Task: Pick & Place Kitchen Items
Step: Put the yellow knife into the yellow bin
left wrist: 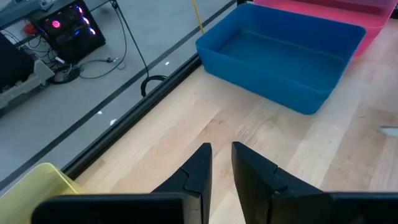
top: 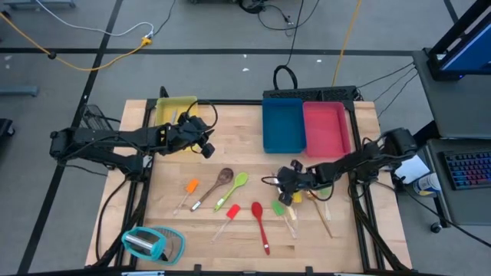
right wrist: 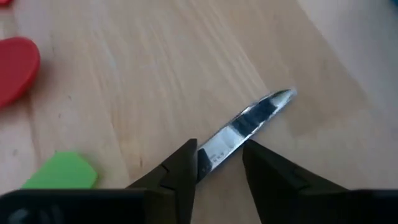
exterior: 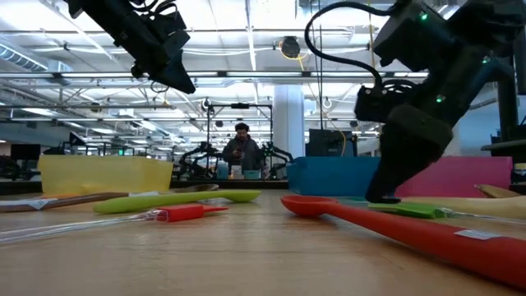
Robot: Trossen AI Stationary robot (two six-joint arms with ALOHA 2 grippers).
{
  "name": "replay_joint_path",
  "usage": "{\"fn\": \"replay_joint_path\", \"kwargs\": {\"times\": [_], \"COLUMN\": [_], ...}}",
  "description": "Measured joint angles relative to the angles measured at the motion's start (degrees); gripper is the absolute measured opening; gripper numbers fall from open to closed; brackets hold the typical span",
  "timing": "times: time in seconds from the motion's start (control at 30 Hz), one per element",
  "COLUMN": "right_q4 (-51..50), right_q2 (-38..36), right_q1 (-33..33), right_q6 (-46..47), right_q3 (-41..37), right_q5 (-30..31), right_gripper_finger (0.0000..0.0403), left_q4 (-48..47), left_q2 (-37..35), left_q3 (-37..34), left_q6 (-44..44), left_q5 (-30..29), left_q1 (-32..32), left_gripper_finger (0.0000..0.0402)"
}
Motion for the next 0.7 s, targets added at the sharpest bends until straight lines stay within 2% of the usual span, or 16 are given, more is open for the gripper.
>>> {"fn": "replay_joint_path", "kwargs": {"times": [0.33, 0.5, 0.7], "right_q4": [10.3, 12.5, 15.2], "right_q2": [4.7, 4.9, 1.8], "right_q1": [-3.7, -4.4, -4.4], "right_q6": [-8.2, -10.7, -15.7], "right_q3": [0.0, -0.1, -0.3], "right_q5": [-0.5, -1.1, -0.7], "right_gripper_finger": [0.0007, 0.0006, 0.0003], "left_q4": [-0.1, -0.2, -0.1], "left_q2": [0.0, 0.0, 0.0], "left_q3": [0.0, 0.0, 0.0], "left_q6": [0.1, 0.5, 0.5], "left_q5": [0.0, 0.0, 0.0], "left_q1": [0.0, 0.0, 0.0], "left_gripper_finger": [0.0067, 0.0067, 0.0067]}}
